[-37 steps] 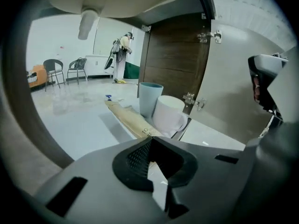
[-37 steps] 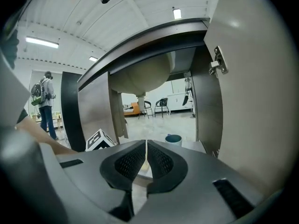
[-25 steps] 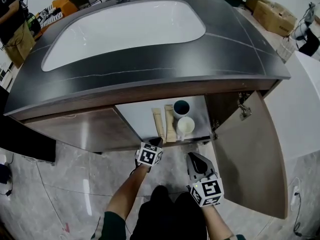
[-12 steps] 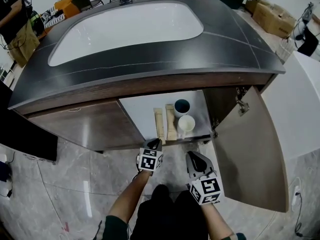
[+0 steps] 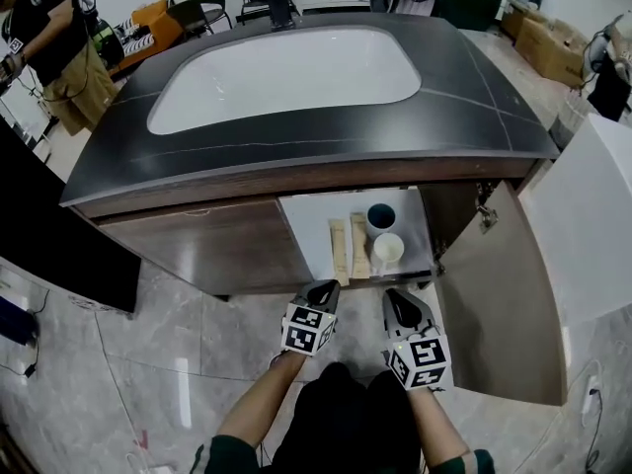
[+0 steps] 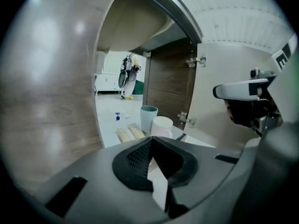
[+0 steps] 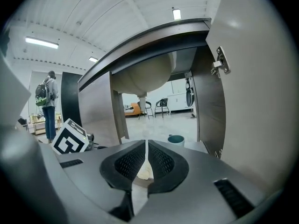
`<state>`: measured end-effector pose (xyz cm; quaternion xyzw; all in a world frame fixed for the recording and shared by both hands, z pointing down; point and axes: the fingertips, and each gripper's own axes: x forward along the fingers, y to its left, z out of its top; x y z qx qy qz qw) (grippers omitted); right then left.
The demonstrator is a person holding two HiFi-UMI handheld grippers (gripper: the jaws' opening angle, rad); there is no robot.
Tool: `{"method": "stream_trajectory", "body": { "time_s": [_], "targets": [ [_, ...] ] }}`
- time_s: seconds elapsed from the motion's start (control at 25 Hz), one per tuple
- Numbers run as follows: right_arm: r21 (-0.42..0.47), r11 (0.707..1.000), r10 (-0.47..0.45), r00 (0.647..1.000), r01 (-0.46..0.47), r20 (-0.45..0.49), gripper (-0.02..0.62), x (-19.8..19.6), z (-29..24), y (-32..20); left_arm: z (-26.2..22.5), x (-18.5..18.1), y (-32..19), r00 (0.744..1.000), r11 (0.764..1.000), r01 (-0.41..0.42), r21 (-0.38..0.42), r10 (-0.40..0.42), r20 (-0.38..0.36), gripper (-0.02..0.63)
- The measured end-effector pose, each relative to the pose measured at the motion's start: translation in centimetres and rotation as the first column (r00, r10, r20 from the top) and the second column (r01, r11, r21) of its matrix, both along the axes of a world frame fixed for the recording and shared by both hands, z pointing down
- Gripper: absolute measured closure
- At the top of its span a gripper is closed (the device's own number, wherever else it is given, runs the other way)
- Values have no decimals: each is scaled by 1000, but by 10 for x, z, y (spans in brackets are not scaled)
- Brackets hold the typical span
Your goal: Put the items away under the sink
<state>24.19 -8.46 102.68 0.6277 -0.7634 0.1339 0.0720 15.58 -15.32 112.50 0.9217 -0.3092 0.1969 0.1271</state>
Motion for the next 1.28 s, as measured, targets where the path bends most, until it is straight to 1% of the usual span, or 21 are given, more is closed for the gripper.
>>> {"method": "stream_trajectory", "body": {
  "time_s": [0.08,0.16,0.24,0.36,0.48,0.64,0.76,0.88,1.04,1.16,1.28],
  "targets": [
    [8,1000,-9,1000,9,10,551,-7,-22,-4,-33,-11,1,1000,999,3,33,-3,-9,595],
    [7,1000,-16,1000,16,13,551,-12,-49,-5,-70,-21,5,999,999,22,41,-20,-33,595],
    [-6,1000,-11,1000,11,12,551,-15,-75,-5,-105,-28,10,998,999,38,30,-37,-55,595],
    [-44,999,-16,1000,17,19,551,-24,-119,2,-156,-38,20,997,999,51,3,-51,-60,595],
    [-85,996,-39,999,39,-1,551,-37,-180,13,-221,-48,32,996,997,68,-26,-70,-60,595],
    [-105,994,-39,999,39,4,551,-46,-276,25,-315,-56,44,996,997,71,-30,-73,-53,595],
    [-96,994,-44,999,44,4,551,-56,-352,38,-390,-66,55,995,996,85,-6,-85,-47,596],
    [-84,995,-50,999,50,-3,551,-63,-429,55,-468,-73,74,995,996,90,1,-90,-50,595],
    [-41,998,-46,999,46,-10,551,-72,-534,82,-571,-83,106,995,996,88,26,-86,-57,595],
    [-20,998,-58,998,58,-13,551,-82,-595,114,-626,-92,139,996,996,82,33,-81,-45,595],
    [10,997,-78,997,79,-22,551,-94,-642,136,-673,-100,160,996,995,80,54,-77,-47,596]
  ]
}}
